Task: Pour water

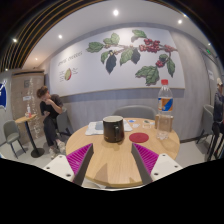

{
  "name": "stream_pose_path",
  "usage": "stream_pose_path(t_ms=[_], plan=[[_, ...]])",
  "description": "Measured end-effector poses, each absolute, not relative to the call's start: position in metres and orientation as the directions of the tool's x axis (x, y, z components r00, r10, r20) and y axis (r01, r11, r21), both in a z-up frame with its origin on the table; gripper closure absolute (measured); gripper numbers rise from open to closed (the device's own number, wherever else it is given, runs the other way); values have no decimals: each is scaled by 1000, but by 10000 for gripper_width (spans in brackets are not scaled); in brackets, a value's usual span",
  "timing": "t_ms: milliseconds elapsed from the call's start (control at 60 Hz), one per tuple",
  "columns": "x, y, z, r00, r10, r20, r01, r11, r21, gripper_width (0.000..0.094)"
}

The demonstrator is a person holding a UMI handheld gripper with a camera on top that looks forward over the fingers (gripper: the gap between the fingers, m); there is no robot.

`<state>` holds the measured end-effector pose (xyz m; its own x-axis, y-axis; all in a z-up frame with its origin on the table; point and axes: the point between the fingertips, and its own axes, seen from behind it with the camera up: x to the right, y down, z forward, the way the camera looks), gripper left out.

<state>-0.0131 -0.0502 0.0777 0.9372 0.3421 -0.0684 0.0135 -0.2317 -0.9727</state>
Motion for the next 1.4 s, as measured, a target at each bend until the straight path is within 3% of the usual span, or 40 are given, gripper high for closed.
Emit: stream_pose_path(t_ms=[300,333,650,850,900,933,1100,1267,1383,1400], plan=[[20,-4,94,965,263,-25,13,-142,-990,115],[33,-2,109,968,249,-12,22,-135,-991,117],[142,137,137,993,42,109,111,-58,-992,120],[161,208,147,999,46,7,9,-59,-998,118],[154,214,149,997,74,-20,-16,-51,-999,194],[147,216,148,995,100,-29,-24,-50,-998,408],[151,224,146,997,78,17,17,9,-1000,603],[144,223,147,992,78,95,94,6,-996,630],[120,202,170,881,22,472,470,68,-880,632],[107,211,158,844,-5,537,535,94,-840,630]])
